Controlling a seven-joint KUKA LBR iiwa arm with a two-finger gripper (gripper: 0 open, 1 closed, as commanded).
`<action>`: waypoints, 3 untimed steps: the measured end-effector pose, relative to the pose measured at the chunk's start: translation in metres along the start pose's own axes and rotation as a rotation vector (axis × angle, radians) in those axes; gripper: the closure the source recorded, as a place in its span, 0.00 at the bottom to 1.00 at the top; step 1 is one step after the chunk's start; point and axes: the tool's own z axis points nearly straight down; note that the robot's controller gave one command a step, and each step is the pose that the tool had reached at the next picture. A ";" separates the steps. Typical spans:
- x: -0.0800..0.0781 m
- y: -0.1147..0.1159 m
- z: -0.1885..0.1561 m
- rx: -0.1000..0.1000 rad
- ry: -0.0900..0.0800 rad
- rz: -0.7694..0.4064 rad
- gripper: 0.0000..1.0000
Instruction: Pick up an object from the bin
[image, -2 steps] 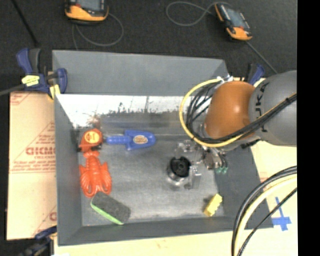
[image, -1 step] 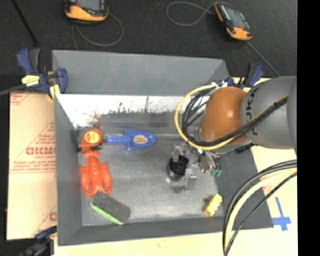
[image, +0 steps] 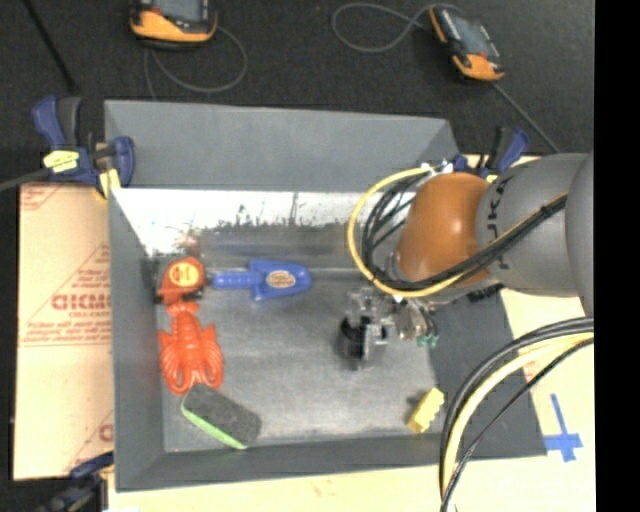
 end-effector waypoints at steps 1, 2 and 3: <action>0.000 0.000 0.000 0.000 0.000 0.000 1.00; -0.045 0.010 -0.059 -0.001 0.022 0.011 1.00; -0.045 0.010 -0.059 -0.001 0.022 0.011 1.00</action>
Offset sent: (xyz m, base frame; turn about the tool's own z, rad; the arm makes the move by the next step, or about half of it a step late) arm 0.0420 0.0114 0.0590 0.0132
